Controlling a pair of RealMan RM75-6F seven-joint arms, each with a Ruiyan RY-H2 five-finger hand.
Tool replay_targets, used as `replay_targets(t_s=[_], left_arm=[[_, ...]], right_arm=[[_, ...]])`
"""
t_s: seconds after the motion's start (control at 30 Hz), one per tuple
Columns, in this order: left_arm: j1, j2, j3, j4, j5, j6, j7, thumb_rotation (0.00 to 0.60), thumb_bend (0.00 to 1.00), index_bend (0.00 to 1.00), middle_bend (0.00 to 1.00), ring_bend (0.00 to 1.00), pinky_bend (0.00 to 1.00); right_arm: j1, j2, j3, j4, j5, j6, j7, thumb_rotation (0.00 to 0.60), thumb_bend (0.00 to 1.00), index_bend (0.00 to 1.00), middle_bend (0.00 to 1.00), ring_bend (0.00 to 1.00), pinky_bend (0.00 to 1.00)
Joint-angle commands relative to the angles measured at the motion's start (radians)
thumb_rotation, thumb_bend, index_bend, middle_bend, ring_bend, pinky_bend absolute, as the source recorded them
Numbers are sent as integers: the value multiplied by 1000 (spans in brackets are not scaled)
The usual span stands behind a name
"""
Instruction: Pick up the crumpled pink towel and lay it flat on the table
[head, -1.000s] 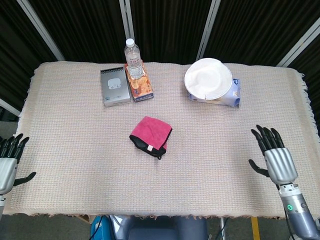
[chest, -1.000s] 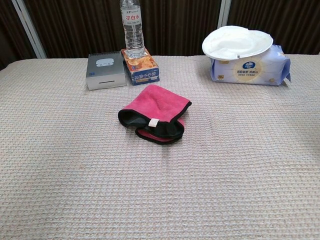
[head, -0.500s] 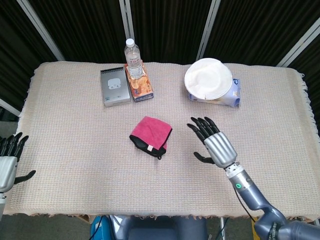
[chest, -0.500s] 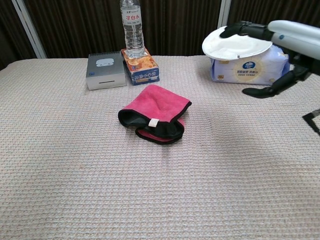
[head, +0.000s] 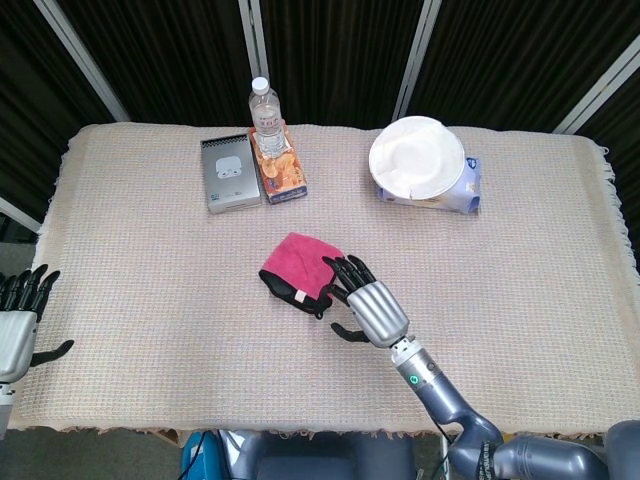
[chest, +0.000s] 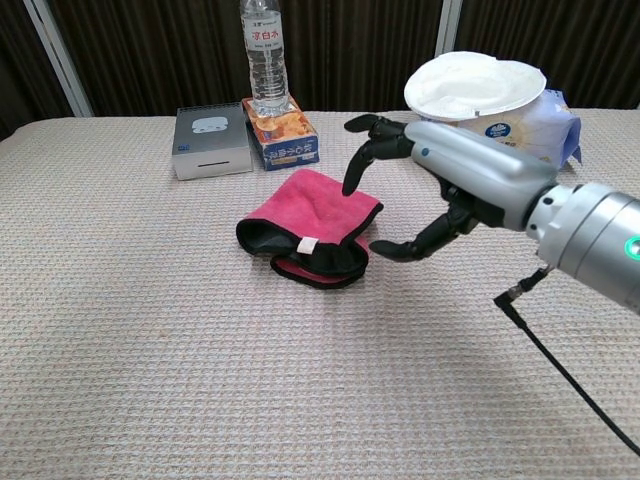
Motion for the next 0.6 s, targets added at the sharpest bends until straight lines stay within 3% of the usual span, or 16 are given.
replay_targets(t_s=[0.03,0.6], left_arm=[[-2,1,1,-1,0,-4,-11,600,0,0,0,0,9],[-4,1,7,0,7,-9,-32,600,0,0,0,0,9]], right_arm=[[7,-70,-8,52,-9,40,-10,600,274,449,83,0,0],[7,-244,-34,270,3,108,17,600,273,479,92,0,0]])
